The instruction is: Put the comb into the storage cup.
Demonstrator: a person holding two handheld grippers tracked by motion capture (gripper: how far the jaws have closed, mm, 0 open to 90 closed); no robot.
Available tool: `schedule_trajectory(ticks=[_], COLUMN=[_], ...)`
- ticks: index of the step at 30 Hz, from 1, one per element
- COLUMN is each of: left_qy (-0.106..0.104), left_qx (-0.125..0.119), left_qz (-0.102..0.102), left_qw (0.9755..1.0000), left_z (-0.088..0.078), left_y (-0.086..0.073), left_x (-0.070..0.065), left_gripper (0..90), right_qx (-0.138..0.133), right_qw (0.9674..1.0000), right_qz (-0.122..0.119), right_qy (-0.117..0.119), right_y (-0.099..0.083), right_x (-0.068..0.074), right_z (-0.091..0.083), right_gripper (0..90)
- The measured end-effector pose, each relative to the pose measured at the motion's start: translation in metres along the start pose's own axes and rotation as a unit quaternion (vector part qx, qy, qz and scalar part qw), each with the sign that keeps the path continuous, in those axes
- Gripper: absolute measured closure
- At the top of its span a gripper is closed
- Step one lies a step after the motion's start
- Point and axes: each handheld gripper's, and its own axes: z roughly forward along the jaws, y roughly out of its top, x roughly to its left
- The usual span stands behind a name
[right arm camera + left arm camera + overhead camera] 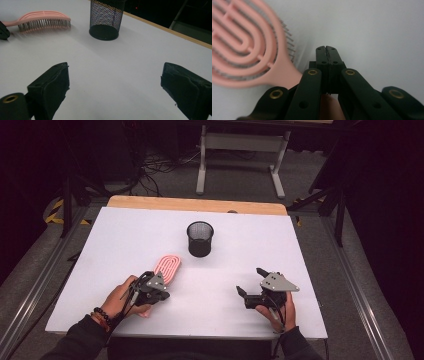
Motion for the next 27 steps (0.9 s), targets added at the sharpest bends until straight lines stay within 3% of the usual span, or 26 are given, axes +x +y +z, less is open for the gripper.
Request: schedule_trajectory(ticks=[4,12,16,21,25,27], left_qy=[-0.003,-0.001,0.009,0.037,0.063,0.062], left_qx=[-0.005,-0.008,-0.035,-0.067,-0.069,-0.068], left_qz=[-0.011,-0.015,-0.007,-0.027,-0.053,-0.067], left_qw=[0.9999,0.9999,0.9993,0.9967,0.9942,0.9935], left_z=[-0.003,-0.006,-0.017,-0.035,-0.044,-0.045], left_y=[-0.008,-0.011,-0.011,-0.013,-0.017,-0.021], left_x=[0.004,0.005,0.004,0.006,0.009,0.011], left_gripper=[89.6,89.5,89.2,84.3,72.5,61.7], right_qx=[0.0,-0.002,-0.004,-0.012,-0.008,-0.007], right_qw=[1.0,1.0,1.0,0.9999,1.0,1.0], right_qz=[-0.002,-0.002,0.0,0.0,-0.003,-0.004], right_qy=[-0.001,-0.001,0.001,-0.001,-0.003,-0.003], right_y=[0.0,0.0,0.001,0.002,0.002,0.002], right_x=[0.0,0.001,0.0,0.0,0.0,0.0], right_z=[0.0,-0.001,-0.001,-0.004,-0.004,-0.004], right_gripper=[8.8,8.9,8.9,8.9,8.9,8.8])
